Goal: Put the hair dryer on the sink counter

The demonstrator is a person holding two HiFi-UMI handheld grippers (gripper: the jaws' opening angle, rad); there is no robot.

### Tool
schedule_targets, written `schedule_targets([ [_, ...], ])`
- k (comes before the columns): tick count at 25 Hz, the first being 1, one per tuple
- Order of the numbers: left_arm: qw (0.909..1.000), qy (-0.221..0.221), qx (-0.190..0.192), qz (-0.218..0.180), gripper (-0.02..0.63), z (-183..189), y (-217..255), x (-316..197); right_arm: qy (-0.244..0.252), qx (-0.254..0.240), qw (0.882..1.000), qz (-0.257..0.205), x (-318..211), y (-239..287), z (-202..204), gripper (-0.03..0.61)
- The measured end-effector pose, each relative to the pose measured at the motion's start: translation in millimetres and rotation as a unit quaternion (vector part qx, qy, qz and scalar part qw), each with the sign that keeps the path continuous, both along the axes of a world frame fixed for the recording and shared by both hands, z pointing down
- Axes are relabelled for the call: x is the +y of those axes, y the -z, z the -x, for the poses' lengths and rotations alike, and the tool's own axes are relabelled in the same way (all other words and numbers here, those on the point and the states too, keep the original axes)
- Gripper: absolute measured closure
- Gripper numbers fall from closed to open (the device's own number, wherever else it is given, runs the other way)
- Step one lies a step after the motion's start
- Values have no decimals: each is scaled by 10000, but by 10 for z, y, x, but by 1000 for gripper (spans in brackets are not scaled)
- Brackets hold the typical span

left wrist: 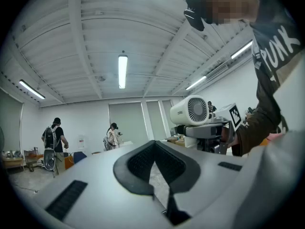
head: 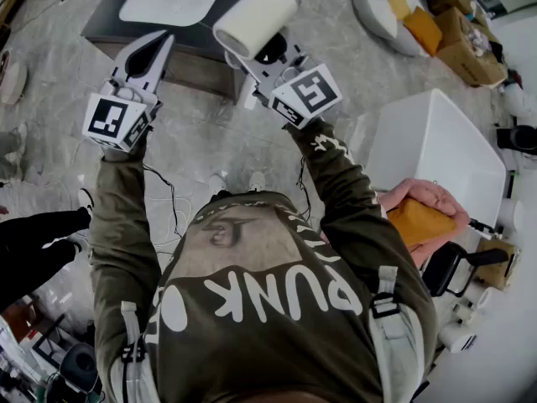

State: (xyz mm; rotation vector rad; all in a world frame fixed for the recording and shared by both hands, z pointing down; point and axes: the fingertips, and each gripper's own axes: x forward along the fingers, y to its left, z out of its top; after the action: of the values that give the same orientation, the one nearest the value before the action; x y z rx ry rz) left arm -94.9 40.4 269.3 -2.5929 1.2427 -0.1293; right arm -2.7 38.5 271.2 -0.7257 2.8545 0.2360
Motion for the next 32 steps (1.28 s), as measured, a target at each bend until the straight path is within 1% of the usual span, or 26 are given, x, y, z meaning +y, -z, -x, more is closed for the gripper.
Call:
schedule_targets([
  [5, 10000, 18, 78, 35, 612, 1, 62, -55, -22, -25, 10000, 6, -64, 48, -6, 422],
  [9, 10000, 18, 17, 7, 611, 37, 35, -41, 2, -41, 10000, 26, -51, 33, 18, 422],
  [14, 10000, 22, 33, 22, 612, 76, 28, -44, 34, -82, 9999, 74, -43, 31, 61, 420],
  [20, 10000, 23, 18, 29, 612, -34, 57, -104, 21, -58, 10000, 45, -97, 38, -48, 420],
  [26, 9999, 112, 17, 91, 612, -125, 80, -36, 39, -113, 9999, 39, -46, 51, -155, 420],
  [32, 9998, 193, -103, 28, 612, -268, 58, -28, 116, -152, 9998, 57, -58, 14, -327, 420],
])
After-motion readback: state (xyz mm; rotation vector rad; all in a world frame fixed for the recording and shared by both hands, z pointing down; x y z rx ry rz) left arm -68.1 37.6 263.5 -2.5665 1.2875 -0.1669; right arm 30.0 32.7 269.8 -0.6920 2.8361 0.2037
